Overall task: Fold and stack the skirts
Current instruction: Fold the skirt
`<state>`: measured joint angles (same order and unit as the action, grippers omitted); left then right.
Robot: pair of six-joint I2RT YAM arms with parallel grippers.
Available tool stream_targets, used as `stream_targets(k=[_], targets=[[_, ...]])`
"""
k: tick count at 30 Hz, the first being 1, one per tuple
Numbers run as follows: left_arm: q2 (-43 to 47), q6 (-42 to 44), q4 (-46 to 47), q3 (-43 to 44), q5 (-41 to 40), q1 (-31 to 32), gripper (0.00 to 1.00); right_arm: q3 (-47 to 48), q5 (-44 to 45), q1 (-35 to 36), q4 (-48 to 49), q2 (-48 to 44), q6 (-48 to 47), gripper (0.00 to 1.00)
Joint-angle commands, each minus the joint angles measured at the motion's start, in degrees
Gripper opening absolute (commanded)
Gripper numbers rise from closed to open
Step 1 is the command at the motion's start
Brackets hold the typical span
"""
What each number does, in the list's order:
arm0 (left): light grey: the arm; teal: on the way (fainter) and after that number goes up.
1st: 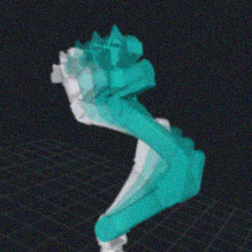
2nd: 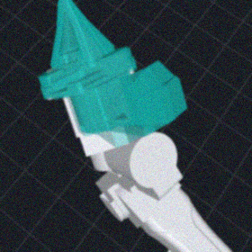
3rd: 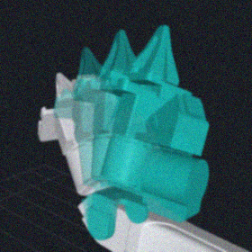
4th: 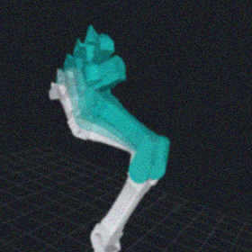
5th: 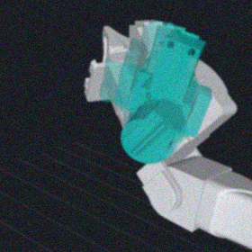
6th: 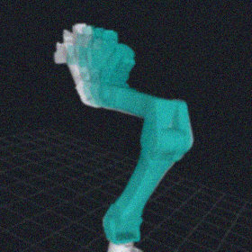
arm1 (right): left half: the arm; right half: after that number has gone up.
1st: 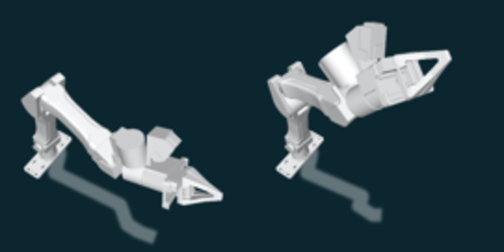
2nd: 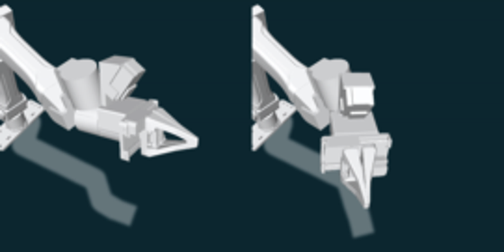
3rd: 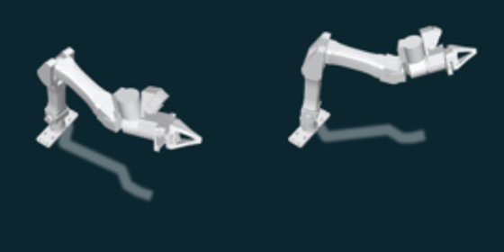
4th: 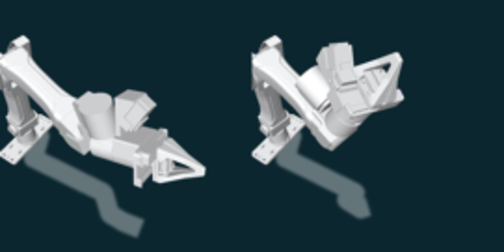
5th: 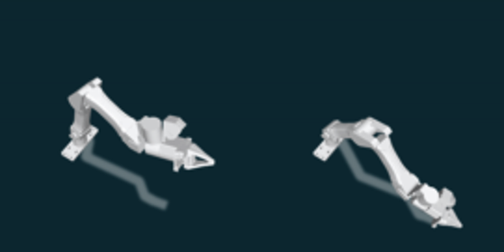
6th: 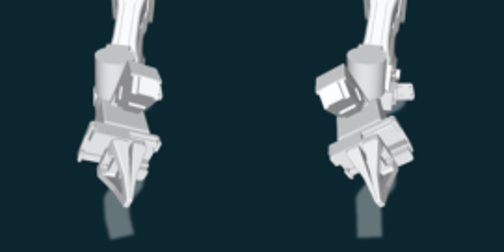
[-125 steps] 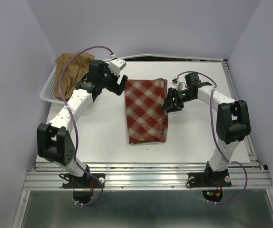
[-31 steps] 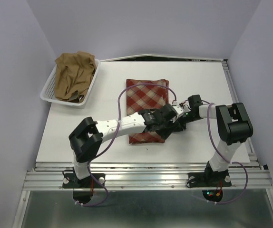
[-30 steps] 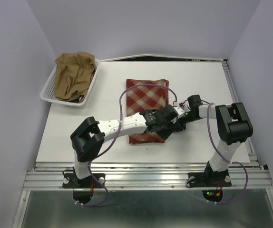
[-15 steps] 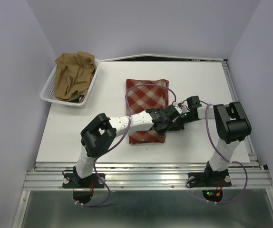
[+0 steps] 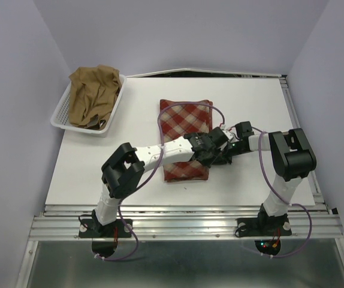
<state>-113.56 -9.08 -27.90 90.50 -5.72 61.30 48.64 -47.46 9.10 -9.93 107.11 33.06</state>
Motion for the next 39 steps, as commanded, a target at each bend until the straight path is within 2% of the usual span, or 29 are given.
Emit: stream_targets(k=[1,9,14,16,18,19,22,23,25,28,30,31,36,39], targets=[[3.43,0.03,0.04,3.01,2.2,0.49,0.0,-1.45,6.42,0.65,-0.35,2.4,-0.1,0.01],[2.38,0.73,3.64,2.84,2.11,0.75,0.0,-1.88,5.89,0.65,-0.52,1.7,-0.1,0.01],[-3.67,0.21,3.02,2.93,3.34,-1.43,0.01,-2.06,5.54,0.65,-0.61,1.09,-0.1,0.01],[-4.91,-0.23,3.99,2.75,4.39,-2.58,0.22,-2.24,5.36,0.65,-0.88,0.73,-0.27,0.01],[-4.57,-0.5,4.96,2.58,5.36,-4.43,0.35,-2.41,5.45,0.65,-1.14,-0.06,-0.45,0.01],[-3.0,-0.41,5.48,2.32,5.45,-4.87,0.45,-2.41,5.36,0.65,-1.31,-0.15,-0.45,0.01],[0.34,0.03,6.63,3.1,9.49,-7.41,0.53,-2.32,4.84,0.65,-1.4,-0.67,-0.36,0.01],[2.96,0.12,7.15,3.63,10.28,-8.2,0.6,-2.32,4.75,0.65,-1.4,-0.67,-0.28,0.01],[5.35,0.47,8.38,5.12,12.04,-11.1,0.66,-2.32,4.66,0.65,-1.49,-0.68,-0.28,0.01],[6.17,3.44,9.09,13.17,10.39,-14.27,0.77,-2.24,4.48,0.65,-1.4,-0.76,-0.36,0.01],[3.54,4.59,7.61,18.11,8.54,-15.76,0.76,-2.24,4.4,0.65,-1.49,-0.85,-0.19,0.01],[-0.74,4.95,6.47,24.22,5.13,-17.08,0.72,-2.24,4.31,0.65,-1.4,-0.85,-0.19,0.01],[-15.44,4.52,0.23,42.28,-0.17,-20.16,0.71,-1.97,3.87,0.65,-1.14,-0.76,-0.45,0.01],[-18.63,4.77,5.11,43.98,-1.49,-20.78,0.71,-2.06,4.13,0.65,-1.05,-0.85,-0.8,0.01]])
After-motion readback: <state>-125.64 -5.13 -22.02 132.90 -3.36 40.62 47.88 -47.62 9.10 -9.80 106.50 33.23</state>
